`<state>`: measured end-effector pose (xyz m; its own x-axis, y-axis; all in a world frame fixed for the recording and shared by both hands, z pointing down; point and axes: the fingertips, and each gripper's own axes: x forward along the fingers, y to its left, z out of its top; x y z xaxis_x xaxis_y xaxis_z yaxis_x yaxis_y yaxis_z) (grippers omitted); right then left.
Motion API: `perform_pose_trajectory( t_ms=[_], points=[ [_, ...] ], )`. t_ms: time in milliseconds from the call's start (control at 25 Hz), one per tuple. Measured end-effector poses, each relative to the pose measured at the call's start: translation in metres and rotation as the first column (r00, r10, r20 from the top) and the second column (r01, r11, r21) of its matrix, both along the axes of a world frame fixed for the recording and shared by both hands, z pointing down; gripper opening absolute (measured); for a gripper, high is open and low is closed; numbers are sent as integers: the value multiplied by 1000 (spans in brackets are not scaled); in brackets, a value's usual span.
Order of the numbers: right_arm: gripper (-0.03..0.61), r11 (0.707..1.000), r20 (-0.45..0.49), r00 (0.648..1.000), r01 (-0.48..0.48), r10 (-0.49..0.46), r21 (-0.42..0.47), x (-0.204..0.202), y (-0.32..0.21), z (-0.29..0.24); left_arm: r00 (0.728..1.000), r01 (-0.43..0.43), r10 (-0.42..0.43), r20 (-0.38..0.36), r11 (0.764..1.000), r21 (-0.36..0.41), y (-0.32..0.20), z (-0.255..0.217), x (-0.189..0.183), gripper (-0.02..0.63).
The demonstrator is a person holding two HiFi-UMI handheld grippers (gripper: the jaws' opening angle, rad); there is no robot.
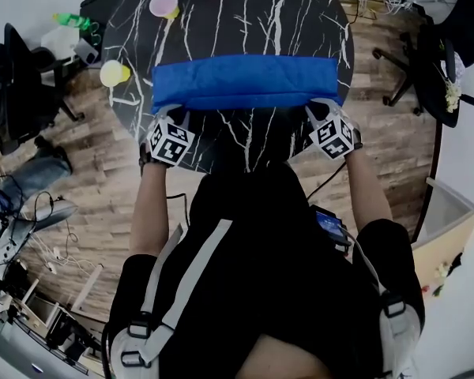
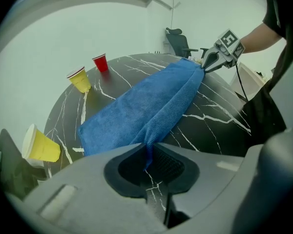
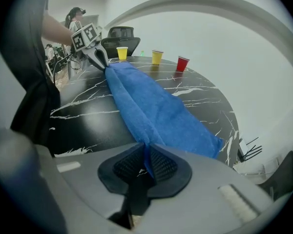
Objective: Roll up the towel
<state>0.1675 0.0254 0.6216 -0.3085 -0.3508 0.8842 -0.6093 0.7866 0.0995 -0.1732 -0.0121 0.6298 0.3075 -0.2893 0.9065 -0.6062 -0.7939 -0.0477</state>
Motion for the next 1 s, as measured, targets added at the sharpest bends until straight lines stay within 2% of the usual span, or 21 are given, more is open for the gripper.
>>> perform_pose_trajectory(
  t_ms=[520, 760, 1000],
  points=[
    [34, 998, 39, 998, -45, 46, -40, -2, 49, -2, 1000, 3, -4, -25, 999, -41, 49, 0, -5, 46],
    [43, 997, 37, 997, -65, 66, -35, -1, 30, -6, 996, 73, -76, -53, 996, -60, 31, -9, -7, 71],
    [84, 993, 75, 991, -109, 113, -55, 4, -1, -9, 988, 131, -138, -73, 988, -87, 2, -11, -10, 89]
  ],
)
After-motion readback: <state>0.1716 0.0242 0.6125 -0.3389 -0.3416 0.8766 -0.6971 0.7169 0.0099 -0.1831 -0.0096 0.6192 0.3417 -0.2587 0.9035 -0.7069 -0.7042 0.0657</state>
